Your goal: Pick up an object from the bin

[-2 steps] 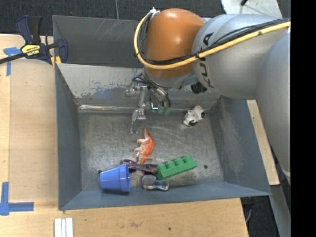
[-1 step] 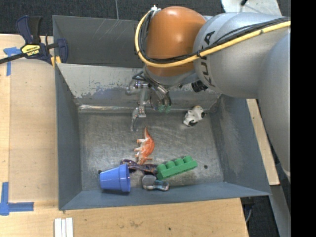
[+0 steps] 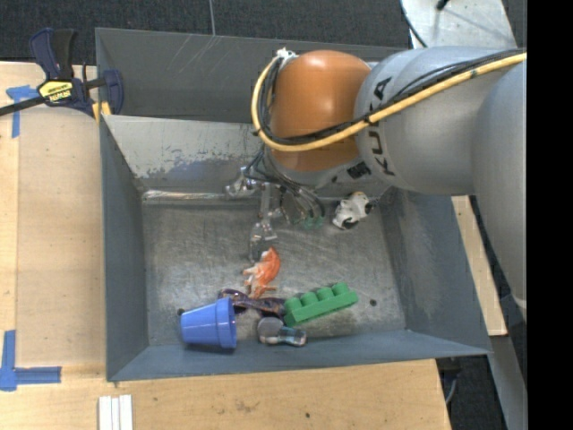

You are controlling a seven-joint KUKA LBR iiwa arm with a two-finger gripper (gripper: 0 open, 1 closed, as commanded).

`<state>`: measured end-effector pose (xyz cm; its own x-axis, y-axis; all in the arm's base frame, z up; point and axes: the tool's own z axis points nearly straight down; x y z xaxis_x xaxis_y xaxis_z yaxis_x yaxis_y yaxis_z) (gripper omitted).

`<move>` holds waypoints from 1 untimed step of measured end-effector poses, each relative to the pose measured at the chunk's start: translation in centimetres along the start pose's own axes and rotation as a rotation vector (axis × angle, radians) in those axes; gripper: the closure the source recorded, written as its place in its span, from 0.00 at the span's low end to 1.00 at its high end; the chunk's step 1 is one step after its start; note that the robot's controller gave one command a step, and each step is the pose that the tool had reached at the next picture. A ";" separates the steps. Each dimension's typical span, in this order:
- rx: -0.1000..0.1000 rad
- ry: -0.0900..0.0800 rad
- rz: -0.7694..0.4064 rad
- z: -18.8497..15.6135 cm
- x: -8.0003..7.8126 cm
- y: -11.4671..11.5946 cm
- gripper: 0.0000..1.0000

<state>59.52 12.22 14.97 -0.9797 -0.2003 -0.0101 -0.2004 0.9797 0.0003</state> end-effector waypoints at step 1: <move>-0.001 0.014 -0.207 2.8 5.4 -1.8 0.00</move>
Offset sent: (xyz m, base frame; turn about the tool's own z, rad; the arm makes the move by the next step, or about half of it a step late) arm -0.0443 -0.0535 -0.0306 -0.8288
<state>54.66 9.38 12.09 -0.9174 -0.3979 0.0034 -0.3979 0.9174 0.0010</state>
